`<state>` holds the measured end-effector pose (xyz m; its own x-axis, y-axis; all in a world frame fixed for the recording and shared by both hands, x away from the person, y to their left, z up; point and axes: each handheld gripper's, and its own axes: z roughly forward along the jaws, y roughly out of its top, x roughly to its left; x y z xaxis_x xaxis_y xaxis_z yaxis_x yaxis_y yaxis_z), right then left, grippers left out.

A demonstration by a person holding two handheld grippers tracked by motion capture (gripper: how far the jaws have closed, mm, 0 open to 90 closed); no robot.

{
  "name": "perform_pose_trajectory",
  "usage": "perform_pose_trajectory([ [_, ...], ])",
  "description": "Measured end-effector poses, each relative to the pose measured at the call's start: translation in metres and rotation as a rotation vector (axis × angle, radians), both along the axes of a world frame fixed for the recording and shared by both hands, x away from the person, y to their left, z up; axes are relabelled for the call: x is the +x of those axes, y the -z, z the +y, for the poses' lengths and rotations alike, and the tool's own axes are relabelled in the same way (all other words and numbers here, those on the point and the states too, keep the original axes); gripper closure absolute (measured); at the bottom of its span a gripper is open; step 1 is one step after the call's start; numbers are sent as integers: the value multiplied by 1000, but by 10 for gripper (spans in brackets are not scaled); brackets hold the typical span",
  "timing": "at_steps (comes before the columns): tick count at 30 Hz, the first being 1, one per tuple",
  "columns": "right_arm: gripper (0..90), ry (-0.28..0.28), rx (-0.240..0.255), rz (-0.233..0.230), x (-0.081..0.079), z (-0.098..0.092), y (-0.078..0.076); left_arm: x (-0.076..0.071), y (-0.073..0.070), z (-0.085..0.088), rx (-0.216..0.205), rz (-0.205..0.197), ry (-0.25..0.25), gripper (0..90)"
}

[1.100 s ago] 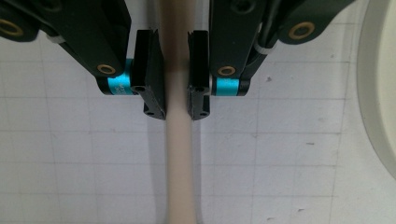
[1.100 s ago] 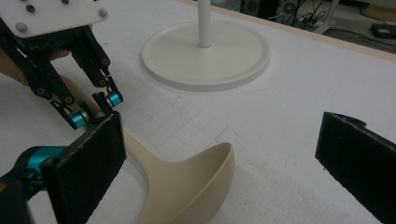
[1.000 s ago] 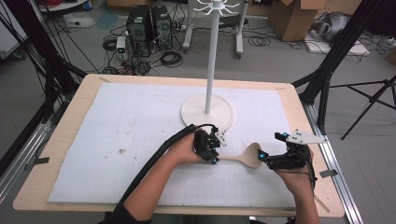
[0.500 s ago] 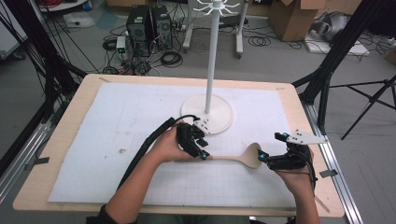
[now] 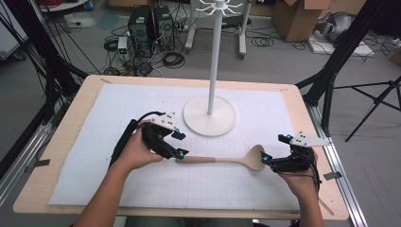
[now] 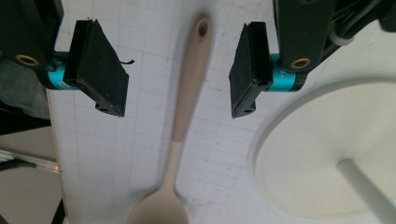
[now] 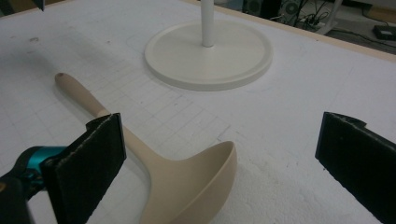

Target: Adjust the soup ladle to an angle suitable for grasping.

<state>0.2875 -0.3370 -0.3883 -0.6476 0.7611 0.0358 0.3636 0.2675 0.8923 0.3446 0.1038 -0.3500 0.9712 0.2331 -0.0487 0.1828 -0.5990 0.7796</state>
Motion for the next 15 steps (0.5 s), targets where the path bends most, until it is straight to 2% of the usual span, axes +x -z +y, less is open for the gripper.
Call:
perform_pose_trajectory([
  [6, 2, 1, -6, -4, 1, 0, 0, -4, 5, 31, -49, -2, -73, 336],
  [11, 2, 1, -6, -2, 0, -1, 0, -9, 10, 50, -75, -12, -105, 321],
  [15, 2, 0, -11, -6, 1, 0, 0, -14, 9, 65, -105, -37, -128, 298],
])
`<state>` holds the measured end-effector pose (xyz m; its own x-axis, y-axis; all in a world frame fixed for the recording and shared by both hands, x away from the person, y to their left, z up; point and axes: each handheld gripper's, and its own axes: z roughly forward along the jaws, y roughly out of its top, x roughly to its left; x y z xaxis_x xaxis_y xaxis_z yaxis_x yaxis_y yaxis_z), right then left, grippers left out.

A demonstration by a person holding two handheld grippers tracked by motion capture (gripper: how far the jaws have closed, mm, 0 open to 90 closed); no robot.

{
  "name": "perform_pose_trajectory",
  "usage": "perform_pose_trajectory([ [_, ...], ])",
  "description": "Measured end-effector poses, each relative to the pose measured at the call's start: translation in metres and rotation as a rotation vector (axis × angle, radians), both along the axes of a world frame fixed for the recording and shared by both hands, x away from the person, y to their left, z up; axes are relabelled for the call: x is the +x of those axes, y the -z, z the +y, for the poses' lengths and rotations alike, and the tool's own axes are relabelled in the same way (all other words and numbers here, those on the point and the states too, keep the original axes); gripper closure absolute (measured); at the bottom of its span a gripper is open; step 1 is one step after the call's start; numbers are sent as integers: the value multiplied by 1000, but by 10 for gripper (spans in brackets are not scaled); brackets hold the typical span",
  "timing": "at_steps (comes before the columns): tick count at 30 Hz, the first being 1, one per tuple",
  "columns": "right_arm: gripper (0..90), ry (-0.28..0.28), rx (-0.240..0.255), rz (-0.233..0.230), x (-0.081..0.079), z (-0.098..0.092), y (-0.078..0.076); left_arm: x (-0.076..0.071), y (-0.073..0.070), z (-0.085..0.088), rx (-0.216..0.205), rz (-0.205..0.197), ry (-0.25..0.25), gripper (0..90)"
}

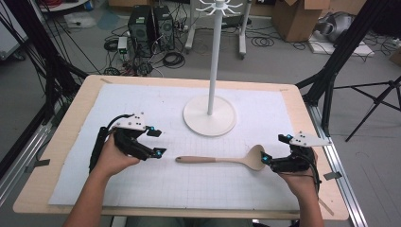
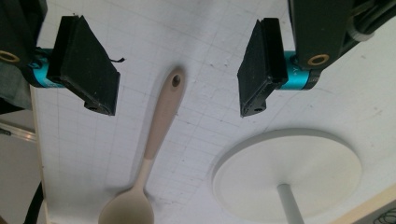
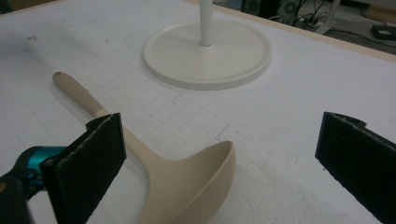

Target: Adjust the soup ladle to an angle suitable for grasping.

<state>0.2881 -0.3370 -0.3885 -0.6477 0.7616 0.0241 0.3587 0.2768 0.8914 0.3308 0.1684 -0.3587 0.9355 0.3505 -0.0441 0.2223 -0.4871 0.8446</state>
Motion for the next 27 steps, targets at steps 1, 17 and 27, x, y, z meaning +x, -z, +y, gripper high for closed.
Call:
perform_pose_trajectory([
  [1, 3, 2, 0, 0, 0, 0, 0, -2, 0, 3, -9, -6, -8, 293],
  [17, 2, 2, -4, 14, 2, 1, 2, -11, 15, 33, -75, -36, -103, 169],
  [27, 2, 2, 11, 5, 3, -1, 0, -11, 21, 40, -55, -44, -159, 71],
])
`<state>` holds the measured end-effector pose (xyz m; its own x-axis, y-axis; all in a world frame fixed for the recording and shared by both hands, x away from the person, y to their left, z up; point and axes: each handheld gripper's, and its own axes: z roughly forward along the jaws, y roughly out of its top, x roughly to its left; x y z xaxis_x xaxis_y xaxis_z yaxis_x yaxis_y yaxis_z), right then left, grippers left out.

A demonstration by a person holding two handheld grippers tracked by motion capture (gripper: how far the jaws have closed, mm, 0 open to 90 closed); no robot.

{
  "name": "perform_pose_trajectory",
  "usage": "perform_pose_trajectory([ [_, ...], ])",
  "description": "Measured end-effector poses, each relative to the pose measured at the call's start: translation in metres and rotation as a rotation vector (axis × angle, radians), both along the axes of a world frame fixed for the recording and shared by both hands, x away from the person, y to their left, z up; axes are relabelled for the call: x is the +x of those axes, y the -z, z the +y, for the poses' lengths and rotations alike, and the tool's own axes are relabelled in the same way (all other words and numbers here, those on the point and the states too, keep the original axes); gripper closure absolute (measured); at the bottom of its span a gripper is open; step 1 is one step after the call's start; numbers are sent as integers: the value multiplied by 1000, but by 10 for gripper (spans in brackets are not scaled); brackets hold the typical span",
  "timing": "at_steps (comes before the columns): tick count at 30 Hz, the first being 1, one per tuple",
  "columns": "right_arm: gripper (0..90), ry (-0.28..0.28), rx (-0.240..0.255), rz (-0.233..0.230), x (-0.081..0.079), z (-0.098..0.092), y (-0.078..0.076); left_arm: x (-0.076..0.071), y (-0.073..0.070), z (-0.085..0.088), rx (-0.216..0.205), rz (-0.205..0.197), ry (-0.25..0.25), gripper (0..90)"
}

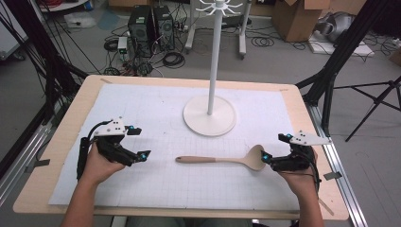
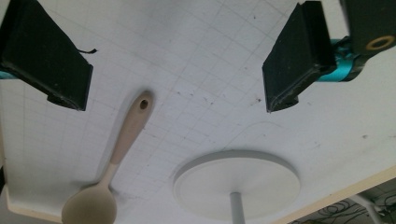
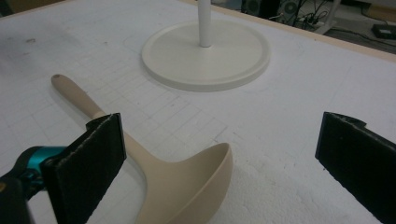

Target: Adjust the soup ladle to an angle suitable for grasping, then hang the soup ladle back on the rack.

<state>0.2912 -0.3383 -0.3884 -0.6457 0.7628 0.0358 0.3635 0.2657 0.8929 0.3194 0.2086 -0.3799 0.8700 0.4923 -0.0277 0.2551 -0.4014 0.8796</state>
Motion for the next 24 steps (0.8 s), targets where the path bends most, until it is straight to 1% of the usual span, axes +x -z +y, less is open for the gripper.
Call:
perform_pose_trajectory([
  [4, 2, -3, 2, 1, 1, 0, 0, 0, 2, 1, 5, -6, -8, 17],
  [7, 2, -4, -6, 1, 1, 1, 0, 1, 1, 3, -3, -15, -7, 17],
  [8, 2, -5, -4, 1, 1, 1, 0, 1, 1, 4, 0, -18, -7, 17],
  [10, 2, -6, -5, 3, 1, 1, 0, 0, 0, 6, -12, -23, -6, 17],
  [11, 2, -3, -3, 11, 1, 1, 0, 0, 0, 7, -14, -22, -7, 17],
  [13, 2, -6, -9, 10, 2, 2, 1, 1, 0, 10, -12, -25, -10, 17],
  [16, 2, -8, -14, 11, 2, 3, 1, 0, 0, 13, -21, -19, -6, 17],
  [20, 2, -11, -18, 8, 2, 4, 1, 1, -2, 15, -41, -25, -15, 17],
  [24, 2, -8, -14, 16, 2, 3, 1, 2, -1, 18, -42, -25, -24, 17],
])
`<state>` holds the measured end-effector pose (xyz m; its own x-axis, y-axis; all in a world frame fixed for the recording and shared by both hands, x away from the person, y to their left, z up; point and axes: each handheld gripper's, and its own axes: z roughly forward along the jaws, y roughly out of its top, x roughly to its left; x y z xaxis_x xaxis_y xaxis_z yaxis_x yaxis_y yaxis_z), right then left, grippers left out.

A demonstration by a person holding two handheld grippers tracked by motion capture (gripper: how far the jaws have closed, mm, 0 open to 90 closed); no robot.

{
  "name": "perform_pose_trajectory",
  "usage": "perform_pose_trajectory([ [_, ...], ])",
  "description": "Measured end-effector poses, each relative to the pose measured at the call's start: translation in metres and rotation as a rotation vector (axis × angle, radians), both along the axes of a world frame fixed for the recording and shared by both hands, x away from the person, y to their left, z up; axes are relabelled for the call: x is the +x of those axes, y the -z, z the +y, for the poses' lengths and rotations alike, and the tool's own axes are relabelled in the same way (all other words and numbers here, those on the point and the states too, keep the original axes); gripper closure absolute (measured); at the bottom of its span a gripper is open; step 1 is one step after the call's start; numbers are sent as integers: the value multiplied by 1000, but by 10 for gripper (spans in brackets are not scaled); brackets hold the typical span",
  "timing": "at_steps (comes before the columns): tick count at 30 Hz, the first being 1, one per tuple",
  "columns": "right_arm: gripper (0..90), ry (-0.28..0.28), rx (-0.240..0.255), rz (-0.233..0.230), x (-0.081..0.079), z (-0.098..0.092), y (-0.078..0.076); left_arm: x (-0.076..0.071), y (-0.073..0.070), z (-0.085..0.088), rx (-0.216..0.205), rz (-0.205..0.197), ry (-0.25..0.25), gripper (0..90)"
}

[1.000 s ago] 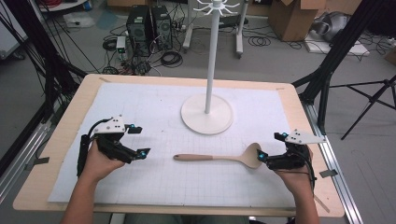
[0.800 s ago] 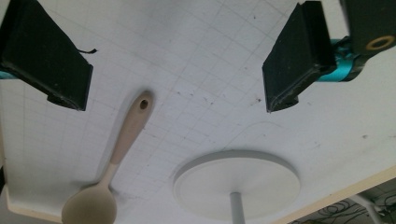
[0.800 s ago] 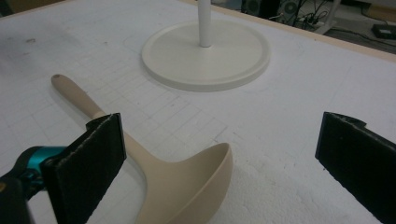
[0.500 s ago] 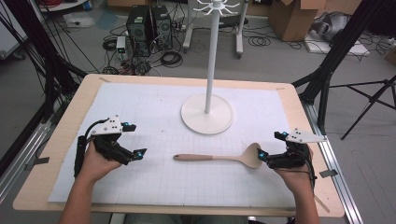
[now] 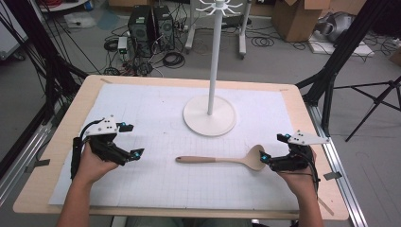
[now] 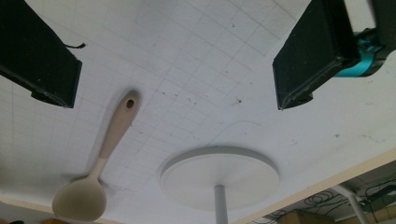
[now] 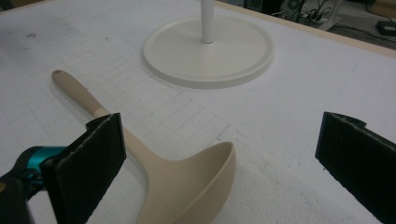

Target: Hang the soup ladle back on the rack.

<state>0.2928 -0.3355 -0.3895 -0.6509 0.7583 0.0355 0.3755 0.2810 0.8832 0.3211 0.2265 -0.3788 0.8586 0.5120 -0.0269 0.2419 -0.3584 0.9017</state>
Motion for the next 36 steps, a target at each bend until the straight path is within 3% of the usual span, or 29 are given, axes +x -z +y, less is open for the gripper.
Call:
perform_pose_trajectory([
  [8, 2, -4, -4, 0, 0, 1, -2, -1, -2, 8, -14, -3, -15, 17],
  [15, 3, -34, -26, 0, 4, 14, -11, -3, -1, 14, -14, -6, -28, 16],
  [25, 2, -146, -89, 8, 23, 42, -35, -3, -1, 16, -14, -7, -33, 17],
  [36, 2, -275, -228, 75, 44, 88, -43, -3, 0, 17, -9, -5, -43, 17],
])
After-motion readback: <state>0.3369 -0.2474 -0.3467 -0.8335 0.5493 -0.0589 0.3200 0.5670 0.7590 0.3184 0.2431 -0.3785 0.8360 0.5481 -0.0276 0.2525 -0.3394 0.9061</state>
